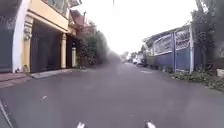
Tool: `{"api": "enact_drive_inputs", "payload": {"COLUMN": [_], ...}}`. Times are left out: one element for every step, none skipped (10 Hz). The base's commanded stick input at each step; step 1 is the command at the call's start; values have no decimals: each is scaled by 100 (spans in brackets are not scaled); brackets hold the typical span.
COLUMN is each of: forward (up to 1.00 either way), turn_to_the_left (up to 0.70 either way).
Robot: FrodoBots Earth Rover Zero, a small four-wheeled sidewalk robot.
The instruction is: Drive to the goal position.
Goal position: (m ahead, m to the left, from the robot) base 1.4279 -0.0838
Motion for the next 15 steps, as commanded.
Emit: {"api": "enact_drive_inputs", "payload": {"forward": [85,85,85,85,85,85,85,85,85,85,85,85,85,85,85], "turn_to_the_left": [0,0,0,0,0,0,0,0,0,0,0,0,0,0,0]}}
